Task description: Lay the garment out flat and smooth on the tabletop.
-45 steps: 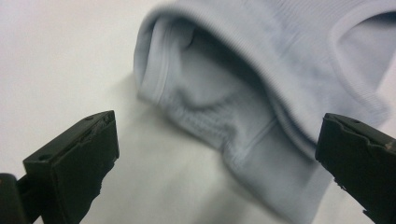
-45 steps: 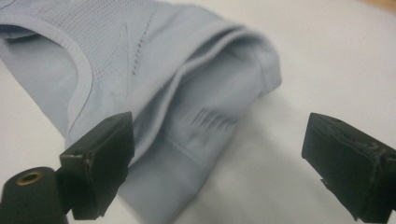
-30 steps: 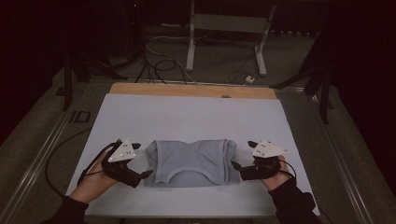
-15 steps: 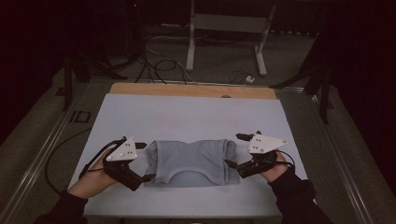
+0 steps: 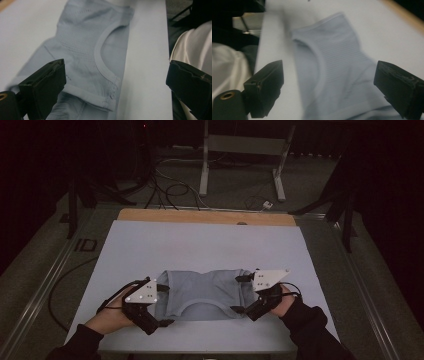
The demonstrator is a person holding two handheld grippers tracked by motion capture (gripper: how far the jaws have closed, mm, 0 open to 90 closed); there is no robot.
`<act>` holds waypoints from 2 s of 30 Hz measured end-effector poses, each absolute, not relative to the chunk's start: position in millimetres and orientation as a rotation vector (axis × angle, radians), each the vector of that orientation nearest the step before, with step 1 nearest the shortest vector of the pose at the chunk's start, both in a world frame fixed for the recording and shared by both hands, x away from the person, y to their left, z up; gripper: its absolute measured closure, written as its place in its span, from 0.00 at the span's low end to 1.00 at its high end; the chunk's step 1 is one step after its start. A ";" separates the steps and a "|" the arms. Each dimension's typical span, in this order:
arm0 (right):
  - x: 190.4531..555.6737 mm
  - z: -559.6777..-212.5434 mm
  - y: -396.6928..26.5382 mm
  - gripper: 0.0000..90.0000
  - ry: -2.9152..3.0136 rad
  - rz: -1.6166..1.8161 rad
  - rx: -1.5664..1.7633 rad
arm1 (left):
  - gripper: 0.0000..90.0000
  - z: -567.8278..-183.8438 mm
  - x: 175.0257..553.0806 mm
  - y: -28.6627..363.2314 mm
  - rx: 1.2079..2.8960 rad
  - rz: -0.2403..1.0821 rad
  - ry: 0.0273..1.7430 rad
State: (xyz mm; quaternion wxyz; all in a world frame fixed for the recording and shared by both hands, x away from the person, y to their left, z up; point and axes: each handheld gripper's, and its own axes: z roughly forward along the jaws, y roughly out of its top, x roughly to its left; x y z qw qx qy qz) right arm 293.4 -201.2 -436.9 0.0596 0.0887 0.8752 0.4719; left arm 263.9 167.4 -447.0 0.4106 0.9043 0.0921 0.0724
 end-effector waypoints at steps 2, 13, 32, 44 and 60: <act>289.9 -443.7 -198.6 0.15 2.674 1.396 0.258 | 0.04 -453.7 264.5 165.6 2.300 0.177 0.230; 279.7 -478.7 -195.8 0.16 2.792 1.191 0.223 | 0.23 -478.4 265.0 161.7 2.388 0.219 0.155; 283.0 -504.2 -202.4 0.69 2.819 0.965 0.012 | 0.67 -504.9 276.1 159.5 2.489 0.217 0.129; 290.1 -493.4 -200.8 0.94 2.839 1.007 0.059 | 0.92 -502.6 281.8 162.2 2.465 0.237 0.142; 305.6 -455.6 -201.3 0.94 2.739 1.116 0.079 | 0.94 -452.2 298.8 167.5 2.364 0.311 0.198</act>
